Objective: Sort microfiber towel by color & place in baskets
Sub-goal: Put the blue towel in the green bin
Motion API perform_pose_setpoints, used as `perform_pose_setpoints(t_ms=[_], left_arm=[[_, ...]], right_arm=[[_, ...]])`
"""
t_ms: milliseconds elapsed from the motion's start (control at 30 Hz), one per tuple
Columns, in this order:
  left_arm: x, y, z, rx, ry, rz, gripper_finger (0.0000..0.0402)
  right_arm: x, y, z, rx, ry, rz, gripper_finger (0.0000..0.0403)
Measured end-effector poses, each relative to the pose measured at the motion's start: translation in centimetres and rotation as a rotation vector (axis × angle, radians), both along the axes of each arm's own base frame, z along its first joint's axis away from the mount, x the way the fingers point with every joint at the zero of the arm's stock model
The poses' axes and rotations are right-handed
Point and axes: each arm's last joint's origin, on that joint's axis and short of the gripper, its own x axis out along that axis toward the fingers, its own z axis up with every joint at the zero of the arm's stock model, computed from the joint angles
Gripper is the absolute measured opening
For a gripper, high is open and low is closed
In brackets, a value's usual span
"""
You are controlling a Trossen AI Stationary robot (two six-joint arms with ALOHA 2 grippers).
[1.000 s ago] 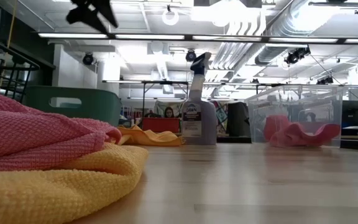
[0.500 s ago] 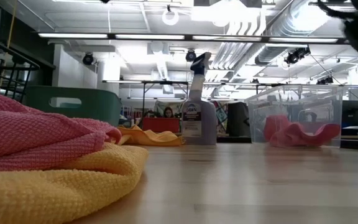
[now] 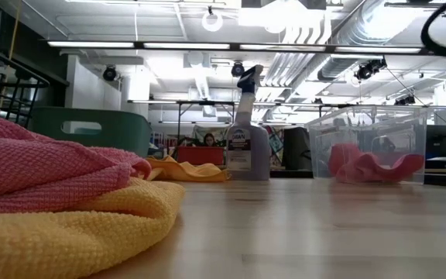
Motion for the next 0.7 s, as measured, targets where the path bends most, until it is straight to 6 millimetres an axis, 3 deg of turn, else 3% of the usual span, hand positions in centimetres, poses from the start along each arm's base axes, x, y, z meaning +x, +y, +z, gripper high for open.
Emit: perform_pose_setpoints(t_ms=[167,233,300,367,433,567,700], left_arm=[[0.0,0.0,0.0,0.036,0.009,-0.011,0.0191],[0.0,0.0,0.0,0.037,0.01,-0.011,0.0191],[-0.1,0.0,0.1,0.039,0.007,-0.012,0.0191],[-0.5,0.0,0.3,0.04,-0.006,-0.011,0.0191],[-1.1,-0.1,0.8,0.043,-0.028,-0.011,0.0191],[-2.6,-0.1,2.3,0.109,-0.079,-0.025,0.019],[-3.6,-0.2,3.1,0.182,-0.099,-0.025,0.019]], right_arm=[[0.6,0.5,-1.4,-0.008,0.002,0.055,0.0255],[0.8,0.6,-1.4,-0.003,-0.012,0.072,0.0223],[1.2,0.8,-1.0,-0.022,-0.052,0.077,0.0159],[1.9,0.7,-0.1,-0.048,-0.115,0.085,0.0068],[3.0,0.4,1.1,-0.071,-0.201,0.104,0.0022],[6.3,-1.9,4.0,-0.151,-0.349,0.134,0.0018],[10.6,-6.0,8.1,-0.328,-0.535,0.202,0.0009]])
